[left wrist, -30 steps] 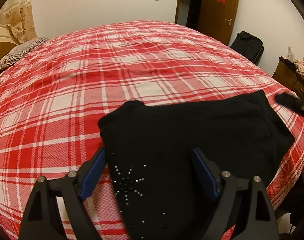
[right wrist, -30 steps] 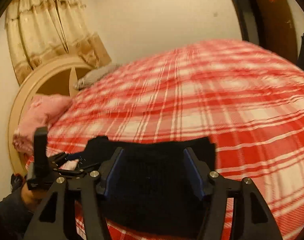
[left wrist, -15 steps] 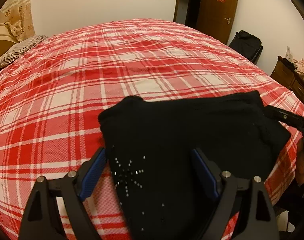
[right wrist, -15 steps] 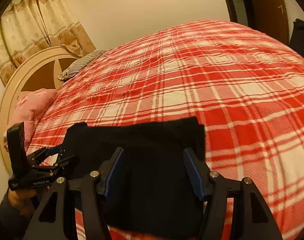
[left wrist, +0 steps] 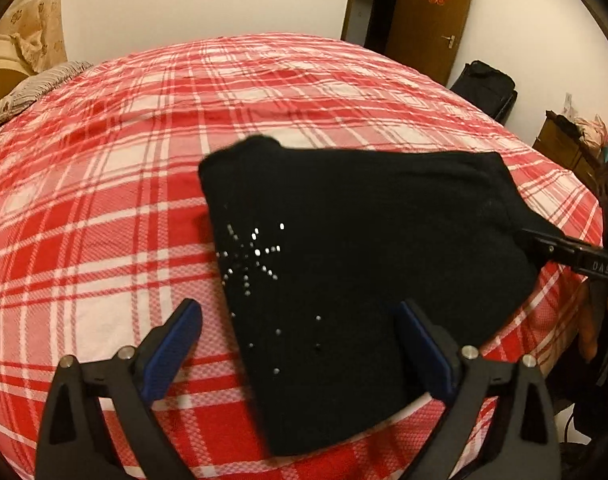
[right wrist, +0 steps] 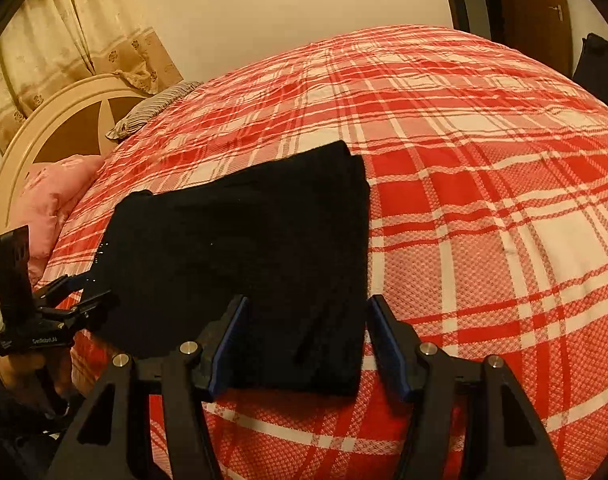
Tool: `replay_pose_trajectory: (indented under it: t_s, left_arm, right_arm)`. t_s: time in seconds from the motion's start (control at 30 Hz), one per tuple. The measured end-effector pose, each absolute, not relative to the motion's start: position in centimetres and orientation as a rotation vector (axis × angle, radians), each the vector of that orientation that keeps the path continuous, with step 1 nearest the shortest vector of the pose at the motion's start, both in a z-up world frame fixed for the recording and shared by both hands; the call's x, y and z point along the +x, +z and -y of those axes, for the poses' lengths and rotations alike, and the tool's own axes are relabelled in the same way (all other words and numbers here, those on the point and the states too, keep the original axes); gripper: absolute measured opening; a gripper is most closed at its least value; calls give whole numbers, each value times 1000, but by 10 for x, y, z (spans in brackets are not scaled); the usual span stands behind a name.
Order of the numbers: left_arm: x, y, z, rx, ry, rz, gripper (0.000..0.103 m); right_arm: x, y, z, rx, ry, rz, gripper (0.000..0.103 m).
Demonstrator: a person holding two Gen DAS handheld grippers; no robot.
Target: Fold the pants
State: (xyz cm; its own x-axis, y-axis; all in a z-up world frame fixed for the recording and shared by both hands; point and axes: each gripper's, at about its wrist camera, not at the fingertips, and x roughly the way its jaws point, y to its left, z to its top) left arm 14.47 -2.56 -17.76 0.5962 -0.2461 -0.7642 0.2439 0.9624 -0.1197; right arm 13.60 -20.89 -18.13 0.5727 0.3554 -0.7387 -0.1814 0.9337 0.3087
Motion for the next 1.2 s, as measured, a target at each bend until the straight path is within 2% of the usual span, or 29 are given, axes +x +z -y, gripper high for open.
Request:
replay_pose_trajectory:
  t_s: [0.17,0.33,0.87,1.2]
  left_arm:
    - [145,-158,-3,-12,-224,-816,99]
    - [156,-162,-36,-89,-160,-833,99]
    - [184,-180,6,-76,-296,-886,100]
    - [188,-183,17,-49,-325,-875,100]
  right_arm:
    - [132,-170,221,257,300,-894,62]
    - [135,-159,243,295,199,-855,62]
    - [179,-180,235,429,297,-936,61]
    - [190,-189,240,508,326,-936,49]
